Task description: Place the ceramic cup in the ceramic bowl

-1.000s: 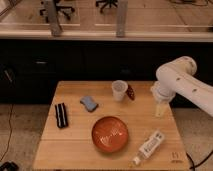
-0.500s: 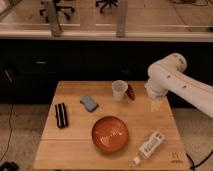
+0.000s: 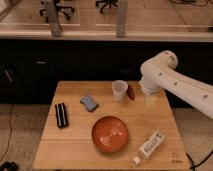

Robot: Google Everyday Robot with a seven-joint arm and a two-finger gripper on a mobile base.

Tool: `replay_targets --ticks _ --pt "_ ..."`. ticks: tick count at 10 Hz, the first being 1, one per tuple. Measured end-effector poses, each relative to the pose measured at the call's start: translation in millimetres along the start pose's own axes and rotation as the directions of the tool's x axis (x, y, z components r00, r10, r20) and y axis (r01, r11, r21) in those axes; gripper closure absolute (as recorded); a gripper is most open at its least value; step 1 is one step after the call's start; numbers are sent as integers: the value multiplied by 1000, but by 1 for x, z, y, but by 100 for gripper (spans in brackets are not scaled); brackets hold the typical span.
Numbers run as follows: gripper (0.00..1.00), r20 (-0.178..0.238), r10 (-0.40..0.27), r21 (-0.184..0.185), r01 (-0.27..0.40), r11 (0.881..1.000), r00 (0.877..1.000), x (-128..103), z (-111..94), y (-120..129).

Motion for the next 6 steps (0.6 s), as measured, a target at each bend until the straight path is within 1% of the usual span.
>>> replay_targets --ticks 2,5,6 --pt "20 -1 -39 12 39 999 999 -7 2 -13" --pt "20 2 -69 24 69 997 998 -11 3 -23" --pt "20 5 -82 26 82 996 997 -14 4 -30"
